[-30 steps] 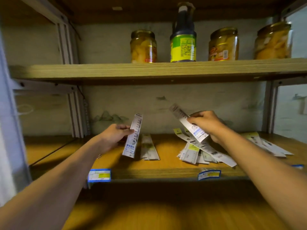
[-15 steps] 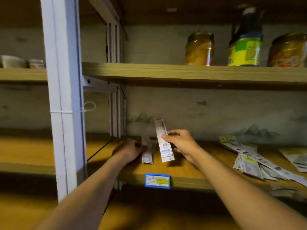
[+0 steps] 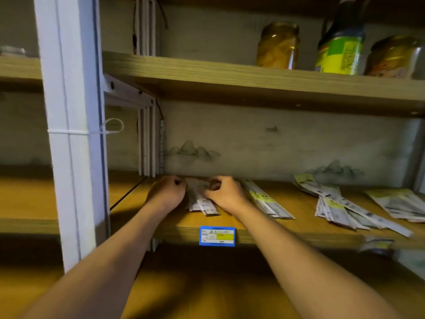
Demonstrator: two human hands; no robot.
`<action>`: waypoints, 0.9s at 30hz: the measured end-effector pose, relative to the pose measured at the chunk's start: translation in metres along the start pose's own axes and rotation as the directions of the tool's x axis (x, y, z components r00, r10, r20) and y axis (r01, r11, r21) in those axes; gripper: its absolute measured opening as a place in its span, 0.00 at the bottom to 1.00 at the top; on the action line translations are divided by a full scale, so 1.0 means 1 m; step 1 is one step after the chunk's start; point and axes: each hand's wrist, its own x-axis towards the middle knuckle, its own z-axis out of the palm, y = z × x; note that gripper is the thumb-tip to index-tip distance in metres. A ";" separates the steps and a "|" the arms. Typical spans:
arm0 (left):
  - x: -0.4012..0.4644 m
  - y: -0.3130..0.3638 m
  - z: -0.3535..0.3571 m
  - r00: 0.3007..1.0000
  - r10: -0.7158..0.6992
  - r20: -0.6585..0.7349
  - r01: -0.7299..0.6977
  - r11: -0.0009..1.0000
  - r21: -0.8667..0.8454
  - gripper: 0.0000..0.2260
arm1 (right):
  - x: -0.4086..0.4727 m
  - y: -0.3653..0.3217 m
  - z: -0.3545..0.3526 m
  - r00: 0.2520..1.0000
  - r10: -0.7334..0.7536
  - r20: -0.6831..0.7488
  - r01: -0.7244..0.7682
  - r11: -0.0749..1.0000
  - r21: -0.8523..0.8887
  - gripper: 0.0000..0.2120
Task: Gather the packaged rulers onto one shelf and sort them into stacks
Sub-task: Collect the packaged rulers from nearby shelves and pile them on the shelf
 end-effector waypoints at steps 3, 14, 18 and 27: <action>0.005 -0.001 0.007 0.999 0.040 -0.013 -0.040 0.999 -0.026 0.10 | 0.002 0.003 0.000 0.999 -0.027 -0.036 0.027 1.000 0.002 0.16; 0.007 0.039 0.007 0.937 0.338 0.089 -0.338 0.941 -0.010 0.09 | -0.027 0.009 -0.117 0.986 -0.156 -0.060 0.132 0.948 -0.291 0.10; -0.011 0.096 0.036 0.895 0.416 0.160 -0.432 0.898 0.087 0.09 | -0.040 0.065 -0.218 0.990 0.036 -0.135 -0.095 0.882 -0.461 0.14; -0.055 0.209 0.151 0.815 0.414 0.404 -0.494 0.862 0.114 0.11 | -0.063 0.143 -0.279 0.974 0.223 0.036 -0.178 0.856 -0.485 0.24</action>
